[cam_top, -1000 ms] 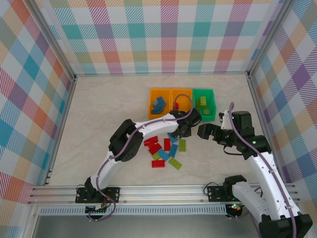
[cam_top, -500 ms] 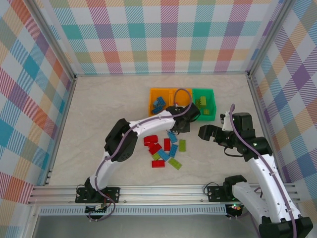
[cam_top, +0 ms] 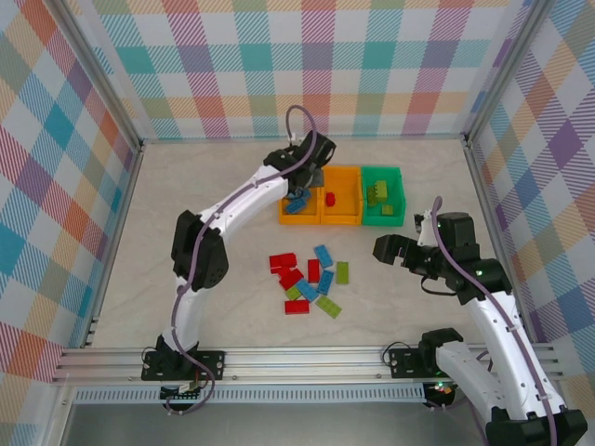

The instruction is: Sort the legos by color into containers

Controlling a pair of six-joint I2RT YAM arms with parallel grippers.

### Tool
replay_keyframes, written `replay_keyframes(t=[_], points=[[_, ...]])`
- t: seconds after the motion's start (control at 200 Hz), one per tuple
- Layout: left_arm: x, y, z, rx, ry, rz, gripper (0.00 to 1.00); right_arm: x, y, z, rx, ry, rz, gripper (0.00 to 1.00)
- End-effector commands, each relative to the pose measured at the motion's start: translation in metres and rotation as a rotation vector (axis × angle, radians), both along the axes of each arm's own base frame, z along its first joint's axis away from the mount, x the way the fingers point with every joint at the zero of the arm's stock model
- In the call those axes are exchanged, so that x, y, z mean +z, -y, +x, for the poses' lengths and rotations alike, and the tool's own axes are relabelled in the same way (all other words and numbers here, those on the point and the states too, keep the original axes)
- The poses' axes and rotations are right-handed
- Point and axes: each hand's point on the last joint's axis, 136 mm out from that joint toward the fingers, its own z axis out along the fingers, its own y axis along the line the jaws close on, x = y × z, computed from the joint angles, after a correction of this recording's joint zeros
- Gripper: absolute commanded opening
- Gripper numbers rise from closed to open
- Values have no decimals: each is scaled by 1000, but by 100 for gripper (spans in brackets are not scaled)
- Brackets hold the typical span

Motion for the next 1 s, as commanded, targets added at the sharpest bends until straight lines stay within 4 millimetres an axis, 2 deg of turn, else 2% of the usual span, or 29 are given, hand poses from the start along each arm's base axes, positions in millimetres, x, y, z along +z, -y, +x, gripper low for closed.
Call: replay_keyframes(t=[0.0, 0.075, 0.17, 0.305, 0.465, 0.585, 0.665, 0.735, 0.84, 0.97, 0.995], points=[[-26, 1, 15, -29, -55, 24, 15, -3, 0, -4, -6, -12, 7, 100], [-30, 7, 22, -46, -58, -2, 21, -3, 1, -5, -8, -14, 4, 100], [-25, 10, 26, -57, -38, -13, 30, -5, 2, -5, -13, -19, 1, 100], [-5, 9, 23, -67, -15, -36, 36, -9, 2, -4, -17, -34, -1, 100], [30, 7, 2, -93, 25, -111, 37, -14, -1, -1, -19, -61, 10, 100], [68, 5, -30, -156, 81, -164, 37, -13, -9, 1, 2, -84, 37, 95], [92, 5, -63, -275, 130, -175, 36, -16, -16, 3, 4, -105, 19, 94], [105, 1, -96, -390, 178, -161, 37, -26, -25, 5, 9, -126, -28, 92], [114, -19, -140, -503, 231, -117, 37, -49, -51, 7, 52, -168, -124, 87], [116, -57, -182, -585, 305, -29, 37, -74, -90, 5, 118, -240, -241, 81], [116, -64, -189, -602, 324, -11, 37, -79, -95, 6, 121, -248, -271, 76]])
